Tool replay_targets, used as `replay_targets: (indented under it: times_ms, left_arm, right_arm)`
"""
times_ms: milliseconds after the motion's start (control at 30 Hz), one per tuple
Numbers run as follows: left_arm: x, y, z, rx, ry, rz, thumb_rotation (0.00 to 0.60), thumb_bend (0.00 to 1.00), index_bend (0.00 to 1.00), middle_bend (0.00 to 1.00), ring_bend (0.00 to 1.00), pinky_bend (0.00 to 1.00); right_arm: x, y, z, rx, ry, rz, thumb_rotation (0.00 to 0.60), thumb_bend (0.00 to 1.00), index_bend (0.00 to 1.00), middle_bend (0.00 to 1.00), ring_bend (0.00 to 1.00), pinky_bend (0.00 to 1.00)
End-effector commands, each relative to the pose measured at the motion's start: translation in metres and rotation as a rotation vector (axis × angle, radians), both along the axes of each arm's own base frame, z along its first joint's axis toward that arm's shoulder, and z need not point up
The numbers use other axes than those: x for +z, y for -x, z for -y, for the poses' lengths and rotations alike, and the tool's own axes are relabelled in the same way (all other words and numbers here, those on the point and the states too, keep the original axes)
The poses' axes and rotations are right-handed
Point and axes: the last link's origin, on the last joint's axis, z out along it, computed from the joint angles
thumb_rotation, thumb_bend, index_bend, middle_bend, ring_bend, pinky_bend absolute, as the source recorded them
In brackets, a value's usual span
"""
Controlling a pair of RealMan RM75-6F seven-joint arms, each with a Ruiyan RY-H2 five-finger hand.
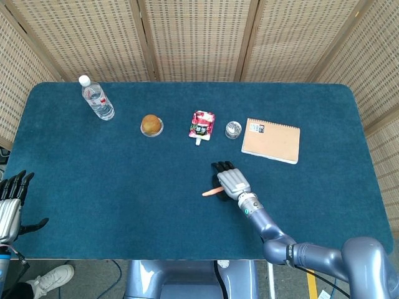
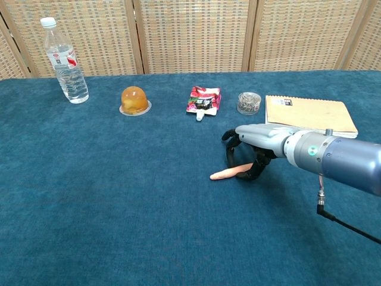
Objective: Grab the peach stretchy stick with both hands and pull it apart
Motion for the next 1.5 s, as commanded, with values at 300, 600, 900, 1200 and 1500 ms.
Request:
replay_targets:
  times_ms: [300,600,900,1200,1500]
  left_arm:
    - [-0.001,0.0,0.0,0.0,0.005,0.0,0.6,0.0,0.0,0.0,0.0,0.0]
    - [-0.002,0.001,-0.001,0.002,0.01,0.002,0.6,0.0,0.0,0.0,0.0,0.0]
    - [0.007,-0.009,-0.025,-0.087,0.006,-0.038,0.6,0.0,0.0,0.0,0.0,0.0]
    - [0.021,-0.054,-0.071,-0.32,0.007,-0.024,0.6,0.0,0.01,0.0,0.0,0.0]
    - [0.003,-0.103,-0.126,-0.561,0.109,-0.149,0.6,0.0,0.23,0.0,0.0,0.0]
  right_arm:
    - [-0.002,0.003,0.002,-0.016,-0.003,0.003,0.6,0.59,0.61,0.21,0.0,0.01]
    - [0.011,-0.007,0.003,-0.051,0.012,0.11,0.6,0.6,0.64,0.22,0.0,0.03]
    - [0.045,-0.04,0.01,-0.155,0.002,0.358,0.6,0.6,0.65,0.23,0.0,0.03]
    - [0.063,-0.078,0.018,-0.315,-0.043,0.543,0.6,0.62,0.65,0.23,0.0,0.03]
    - [0.072,-0.122,0.021,-0.414,-0.116,0.633,0.6,0.62,0.65,0.23,0.0,0.03]
